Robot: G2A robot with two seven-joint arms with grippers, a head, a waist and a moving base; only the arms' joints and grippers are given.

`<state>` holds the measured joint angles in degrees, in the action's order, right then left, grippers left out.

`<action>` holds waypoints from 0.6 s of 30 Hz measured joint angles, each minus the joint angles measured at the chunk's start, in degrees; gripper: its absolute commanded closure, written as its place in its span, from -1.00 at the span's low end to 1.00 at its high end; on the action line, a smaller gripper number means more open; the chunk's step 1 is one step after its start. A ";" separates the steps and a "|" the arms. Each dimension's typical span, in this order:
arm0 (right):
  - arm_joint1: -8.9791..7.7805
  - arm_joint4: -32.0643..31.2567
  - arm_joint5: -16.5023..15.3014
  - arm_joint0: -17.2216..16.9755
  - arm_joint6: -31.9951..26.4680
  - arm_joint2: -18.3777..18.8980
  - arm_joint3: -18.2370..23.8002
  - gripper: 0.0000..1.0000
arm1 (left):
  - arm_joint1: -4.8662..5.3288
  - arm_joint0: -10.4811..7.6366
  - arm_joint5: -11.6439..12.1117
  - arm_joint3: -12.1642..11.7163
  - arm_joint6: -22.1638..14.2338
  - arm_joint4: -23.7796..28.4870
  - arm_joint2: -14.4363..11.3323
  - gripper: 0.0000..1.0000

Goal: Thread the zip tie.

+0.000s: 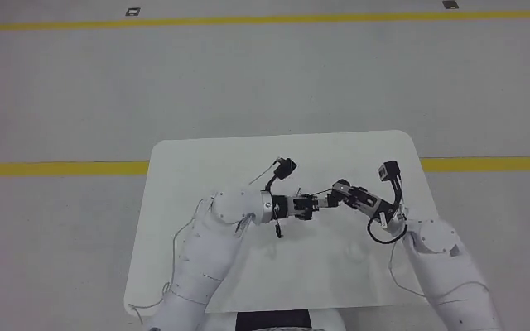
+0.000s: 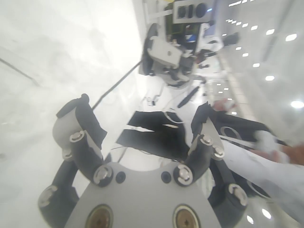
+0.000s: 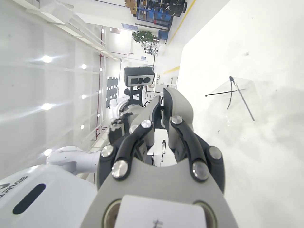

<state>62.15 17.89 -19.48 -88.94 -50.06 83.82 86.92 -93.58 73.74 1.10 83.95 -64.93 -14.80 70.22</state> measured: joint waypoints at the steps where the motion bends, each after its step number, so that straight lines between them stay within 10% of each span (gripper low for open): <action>1: 0.18 0.38 0.00 -0.27 -0.16 0.07 0.37 1.00 | 0.11 -0.12 0.60 -0.59 -0.08 2.18 0.22 -1.00; 8: 1.68 -0.76 0.00 -1.23 -1.00 0.80 2.17 1.00 | 0.73 -0.13 3.74 -3.79 1.34 13.85 0.39 -1.00; 18: 2.28 -0.14 0.16 -1.62 -0.54 1.36 3.17 1.00 | 0.95 0.26 3.57 -4.05 3.46 14.95 0.18 -1.00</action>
<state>64.43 17.76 -19.32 -90.56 -50.59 85.18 90.08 -92.62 74.01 4.67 79.90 -61.47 0.15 70.40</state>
